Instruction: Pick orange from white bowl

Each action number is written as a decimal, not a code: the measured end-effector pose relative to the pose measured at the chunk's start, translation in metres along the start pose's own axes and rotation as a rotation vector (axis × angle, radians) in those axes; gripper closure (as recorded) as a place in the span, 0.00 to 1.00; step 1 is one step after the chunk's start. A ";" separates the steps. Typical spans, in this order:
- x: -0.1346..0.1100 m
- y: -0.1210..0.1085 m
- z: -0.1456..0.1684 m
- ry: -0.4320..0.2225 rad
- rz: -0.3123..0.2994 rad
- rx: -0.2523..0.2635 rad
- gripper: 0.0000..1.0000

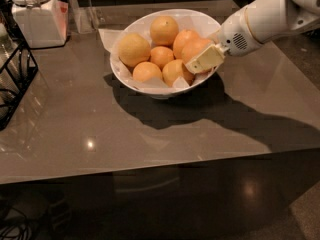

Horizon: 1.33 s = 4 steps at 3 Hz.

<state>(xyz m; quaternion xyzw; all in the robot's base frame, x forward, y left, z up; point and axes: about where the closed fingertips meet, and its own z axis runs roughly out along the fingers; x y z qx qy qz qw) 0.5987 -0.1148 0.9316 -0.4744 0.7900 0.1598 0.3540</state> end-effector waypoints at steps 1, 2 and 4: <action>-0.004 0.001 -0.013 -0.042 -0.011 -0.004 0.95; -0.014 0.009 -0.048 -0.165 -0.048 -0.082 1.00; -0.010 0.058 -0.125 -0.440 -0.040 -0.272 1.00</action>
Offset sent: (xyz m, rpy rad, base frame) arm -0.0644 -0.0336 0.1152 0.3738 -0.1201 0.2708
